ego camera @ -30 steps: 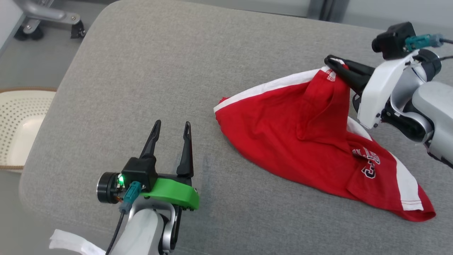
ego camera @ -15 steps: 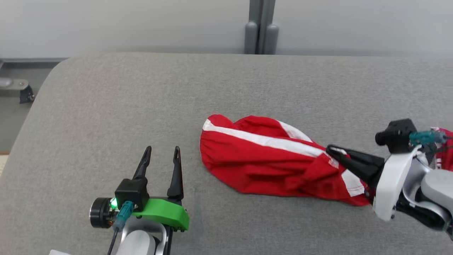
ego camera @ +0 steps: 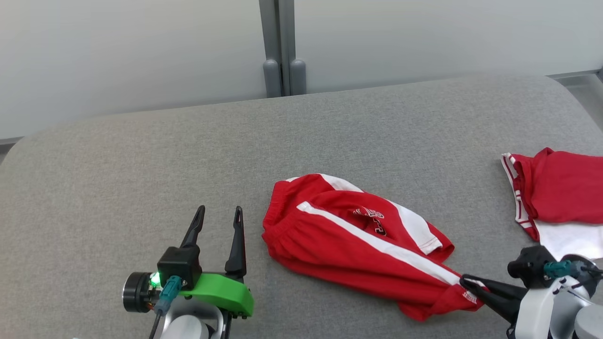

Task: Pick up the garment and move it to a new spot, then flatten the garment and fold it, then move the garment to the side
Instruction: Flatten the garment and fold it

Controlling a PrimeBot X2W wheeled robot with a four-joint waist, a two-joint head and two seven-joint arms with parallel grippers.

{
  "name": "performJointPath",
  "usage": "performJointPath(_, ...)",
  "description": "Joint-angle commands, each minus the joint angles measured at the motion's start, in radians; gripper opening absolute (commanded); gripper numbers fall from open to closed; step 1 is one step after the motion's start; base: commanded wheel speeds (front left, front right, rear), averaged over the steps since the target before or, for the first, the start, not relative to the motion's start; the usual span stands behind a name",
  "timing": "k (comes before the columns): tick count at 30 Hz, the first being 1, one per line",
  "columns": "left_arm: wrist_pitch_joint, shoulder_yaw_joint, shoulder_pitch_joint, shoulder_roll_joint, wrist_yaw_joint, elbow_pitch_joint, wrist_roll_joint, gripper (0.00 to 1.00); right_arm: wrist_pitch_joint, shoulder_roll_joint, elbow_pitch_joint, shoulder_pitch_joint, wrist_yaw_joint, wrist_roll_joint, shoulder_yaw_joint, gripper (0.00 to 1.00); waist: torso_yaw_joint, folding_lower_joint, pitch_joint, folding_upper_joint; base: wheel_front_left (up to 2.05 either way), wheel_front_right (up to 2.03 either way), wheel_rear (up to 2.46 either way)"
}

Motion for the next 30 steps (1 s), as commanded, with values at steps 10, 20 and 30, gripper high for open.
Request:
performJointPath(10,0.0,-0.002,0.013,0.004,-0.003,0.008,0.003,1.0,-0.102,0.133,0.147,0.203,-0.001,0.052,-0.343,1.0,-0.038,0.0,-0.01,-0.0001,0.0,0.0,0.0)
performJointPath(20,0.0,-0.006,0.016,0.004,0.0,0.0,-0.004,1.0,-0.136,0.434,0.056,0.449,-0.001,-0.127,-0.9,1.0,-0.061,0.0,-0.004,-0.0001,0.0,0.0,0.0)
performJointPath(30,0.0,-0.013,-0.024,0.004,-0.042,0.02,-0.021,1.0,-0.137,0.579,-0.103,0.578,-0.001,-0.308,-1.02,1.0,-0.091,0.0,0.01,-0.0001,0.0,0.0,0.0)
